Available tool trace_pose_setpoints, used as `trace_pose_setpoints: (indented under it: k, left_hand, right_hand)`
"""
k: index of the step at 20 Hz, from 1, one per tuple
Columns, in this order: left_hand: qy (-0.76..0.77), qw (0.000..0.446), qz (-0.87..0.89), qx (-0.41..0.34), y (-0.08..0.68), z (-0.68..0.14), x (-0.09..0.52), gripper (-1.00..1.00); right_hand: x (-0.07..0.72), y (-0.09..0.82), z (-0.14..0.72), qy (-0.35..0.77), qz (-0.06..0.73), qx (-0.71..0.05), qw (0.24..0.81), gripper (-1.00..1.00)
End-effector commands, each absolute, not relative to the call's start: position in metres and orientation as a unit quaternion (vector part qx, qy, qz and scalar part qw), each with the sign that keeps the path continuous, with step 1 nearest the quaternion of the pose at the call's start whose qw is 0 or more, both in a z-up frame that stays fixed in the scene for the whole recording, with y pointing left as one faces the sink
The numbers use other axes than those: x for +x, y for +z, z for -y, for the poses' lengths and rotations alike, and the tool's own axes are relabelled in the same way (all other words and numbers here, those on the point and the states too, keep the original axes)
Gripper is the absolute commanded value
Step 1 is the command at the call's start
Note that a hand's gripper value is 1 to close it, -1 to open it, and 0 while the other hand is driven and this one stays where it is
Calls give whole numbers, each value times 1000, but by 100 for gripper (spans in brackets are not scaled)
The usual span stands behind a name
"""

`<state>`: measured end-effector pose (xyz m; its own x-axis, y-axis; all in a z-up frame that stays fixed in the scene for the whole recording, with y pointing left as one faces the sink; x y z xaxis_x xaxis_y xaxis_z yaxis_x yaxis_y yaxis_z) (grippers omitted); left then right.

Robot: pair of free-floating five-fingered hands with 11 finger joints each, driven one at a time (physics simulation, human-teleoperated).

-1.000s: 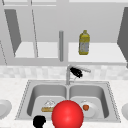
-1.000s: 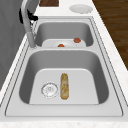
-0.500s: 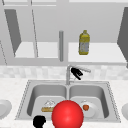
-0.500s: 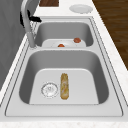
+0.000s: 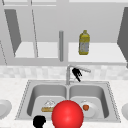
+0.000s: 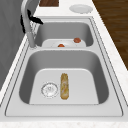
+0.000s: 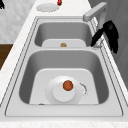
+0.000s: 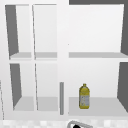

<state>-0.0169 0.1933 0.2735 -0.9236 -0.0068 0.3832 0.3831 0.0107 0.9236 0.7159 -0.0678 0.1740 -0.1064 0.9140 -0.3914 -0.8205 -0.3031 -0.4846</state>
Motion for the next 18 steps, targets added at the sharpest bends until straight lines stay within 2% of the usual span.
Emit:
trace_pose_setpoints:
  k: [1, 18]
  left_hand:
    - [-690, 141, 697, -135, 274, -193, -17, 0]
    - [-690, 141, 697, -135, 274, -193, -17, 0]
  right_hand:
    - [716, 177, 78, 734, 118, -285, 605, -100]
    - [711, 204, 137, 700, 268, -157, 643, -100]
